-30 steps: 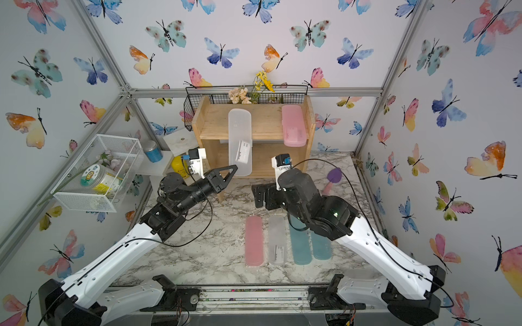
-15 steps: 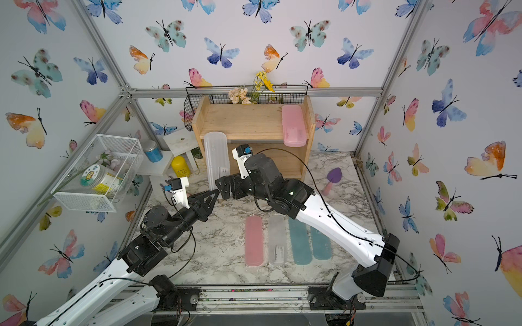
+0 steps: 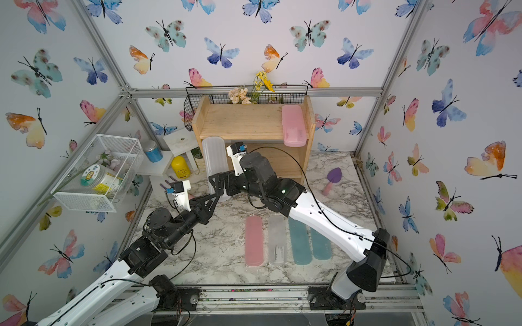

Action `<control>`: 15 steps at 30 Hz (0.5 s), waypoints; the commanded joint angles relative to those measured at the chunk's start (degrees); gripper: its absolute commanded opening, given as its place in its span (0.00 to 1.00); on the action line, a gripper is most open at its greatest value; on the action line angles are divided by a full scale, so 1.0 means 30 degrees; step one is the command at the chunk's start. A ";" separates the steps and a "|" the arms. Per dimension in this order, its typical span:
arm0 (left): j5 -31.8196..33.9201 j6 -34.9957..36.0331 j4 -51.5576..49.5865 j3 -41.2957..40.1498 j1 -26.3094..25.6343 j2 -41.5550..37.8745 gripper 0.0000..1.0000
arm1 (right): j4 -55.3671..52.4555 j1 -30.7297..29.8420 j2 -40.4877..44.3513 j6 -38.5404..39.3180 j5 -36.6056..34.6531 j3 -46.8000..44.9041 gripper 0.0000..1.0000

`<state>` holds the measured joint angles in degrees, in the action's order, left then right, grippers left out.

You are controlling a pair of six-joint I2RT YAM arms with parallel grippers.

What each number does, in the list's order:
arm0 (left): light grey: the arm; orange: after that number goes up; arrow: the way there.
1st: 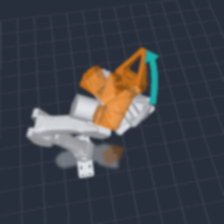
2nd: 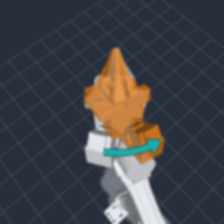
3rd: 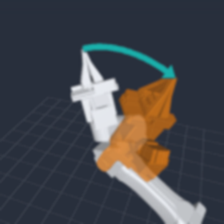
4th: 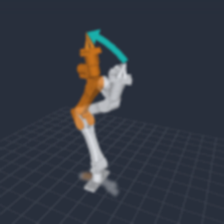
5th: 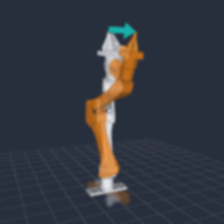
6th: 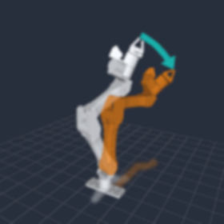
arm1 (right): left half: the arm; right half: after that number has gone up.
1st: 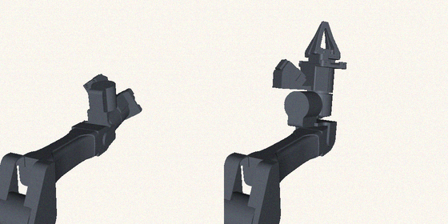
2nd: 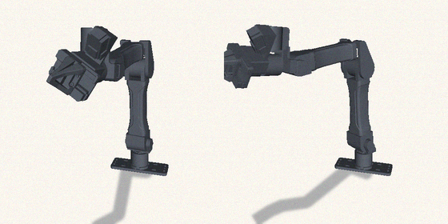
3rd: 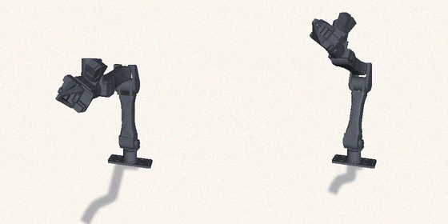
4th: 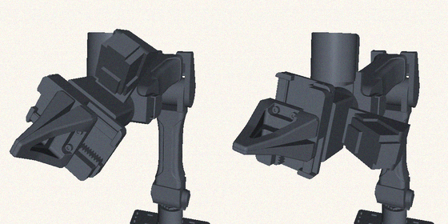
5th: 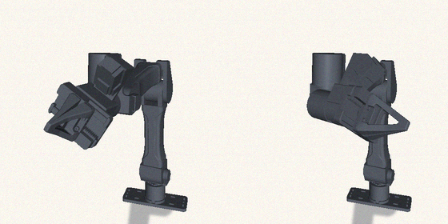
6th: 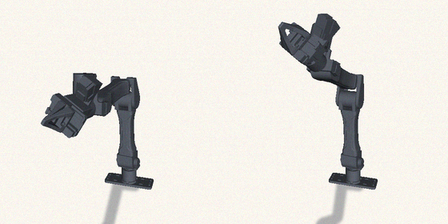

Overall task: Remove the pencil cases from the shelf
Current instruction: Pick up the pencil case from the shelf.

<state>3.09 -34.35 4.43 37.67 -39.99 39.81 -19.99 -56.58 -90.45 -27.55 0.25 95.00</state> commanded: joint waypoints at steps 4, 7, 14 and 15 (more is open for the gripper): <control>0.0581 -0.0590 -0.0243 -0.0279 0.0075 -0.0398 0.00 | 0.0745 0.0021 -0.1130 0.0425 0.0238 0.0604 0.99; 0.0606 -0.0636 -0.0243 -0.0390 0.0057 -0.0458 0.00 | 0.0657 0.0021 -0.1643 0.0542 0.0426 0.1027 0.99; 0.0668 -0.0614 -0.0260 -0.0472 0.0055 -0.0569 0.00 | 0.0473 0.0021 -0.2632 0.0545 0.0422 0.1650 0.99; 0.0696 -0.0592 -0.0292 -0.0486 0.0058 -0.0582 0.00 | 0.0305 0.0021 -0.2780 0.0547 0.0338 0.1766 0.99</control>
<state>3.57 -36.32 2.50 36.05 -39.97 39.29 -19.16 -56.58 -97.60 -26.72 0.43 98.37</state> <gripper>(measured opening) 0.231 0.991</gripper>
